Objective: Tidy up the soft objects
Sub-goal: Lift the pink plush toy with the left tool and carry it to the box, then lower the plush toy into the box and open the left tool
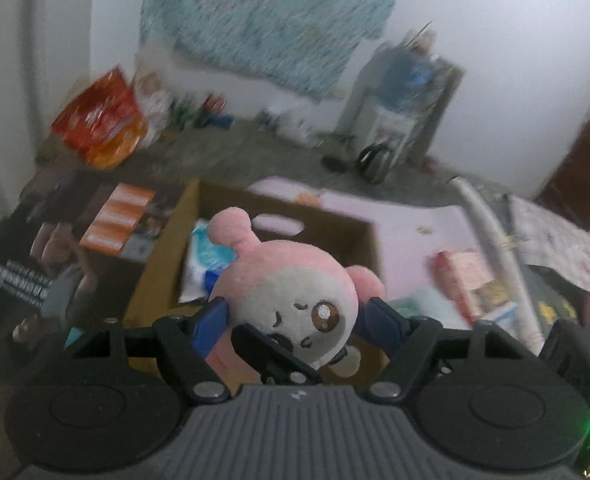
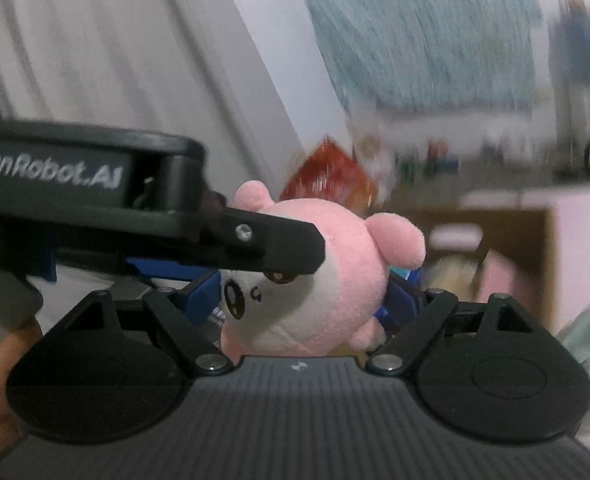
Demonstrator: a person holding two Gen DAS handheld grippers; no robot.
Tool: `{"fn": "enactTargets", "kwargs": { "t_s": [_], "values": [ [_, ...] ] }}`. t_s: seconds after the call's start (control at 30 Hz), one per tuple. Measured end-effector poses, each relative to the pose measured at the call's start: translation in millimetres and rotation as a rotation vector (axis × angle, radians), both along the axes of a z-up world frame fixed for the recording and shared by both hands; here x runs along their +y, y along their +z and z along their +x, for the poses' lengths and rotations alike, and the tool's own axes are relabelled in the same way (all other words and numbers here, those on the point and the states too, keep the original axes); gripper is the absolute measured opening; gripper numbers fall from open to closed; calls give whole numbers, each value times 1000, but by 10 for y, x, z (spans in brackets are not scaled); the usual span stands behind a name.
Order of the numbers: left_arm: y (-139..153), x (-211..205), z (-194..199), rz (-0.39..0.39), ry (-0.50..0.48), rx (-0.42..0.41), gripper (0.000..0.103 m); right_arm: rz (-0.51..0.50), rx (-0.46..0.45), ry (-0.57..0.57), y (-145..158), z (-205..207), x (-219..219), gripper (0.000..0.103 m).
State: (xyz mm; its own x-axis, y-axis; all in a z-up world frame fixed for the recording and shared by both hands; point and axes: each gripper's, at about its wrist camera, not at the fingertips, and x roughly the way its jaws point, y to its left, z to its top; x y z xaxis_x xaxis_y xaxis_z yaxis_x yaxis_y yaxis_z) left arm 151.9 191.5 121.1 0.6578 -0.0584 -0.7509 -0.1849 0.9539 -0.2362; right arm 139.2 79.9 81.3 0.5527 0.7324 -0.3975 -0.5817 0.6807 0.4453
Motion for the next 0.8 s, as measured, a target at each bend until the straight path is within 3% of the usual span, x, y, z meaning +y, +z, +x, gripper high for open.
{"fn": "enactTargets", "kwargs": {
  "t_s": [0.13, 0.27, 0.53, 0.67, 0.8],
  "values": [
    [-309, 288, 289, -25, 14, 83, 76, 82, 249, -21, -399, 333, 230, 84],
    [-566, 385, 504, -49, 6, 123, 76, 159, 428, -72, -848, 621, 236, 84],
    [-601, 568, 683, -56, 65, 65, 77, 215, 629, -188, -1426, 1300, 38, 84],
    [-503, 676, 661, -38, 102, 3, 80, 250, 724, -242, -1695, 1473, 78, 85],
    [-501, 775, 647, -38, 121, -1, 80, 291, 768, -247, -1831, 1524, 189, 89]
  ]
}}
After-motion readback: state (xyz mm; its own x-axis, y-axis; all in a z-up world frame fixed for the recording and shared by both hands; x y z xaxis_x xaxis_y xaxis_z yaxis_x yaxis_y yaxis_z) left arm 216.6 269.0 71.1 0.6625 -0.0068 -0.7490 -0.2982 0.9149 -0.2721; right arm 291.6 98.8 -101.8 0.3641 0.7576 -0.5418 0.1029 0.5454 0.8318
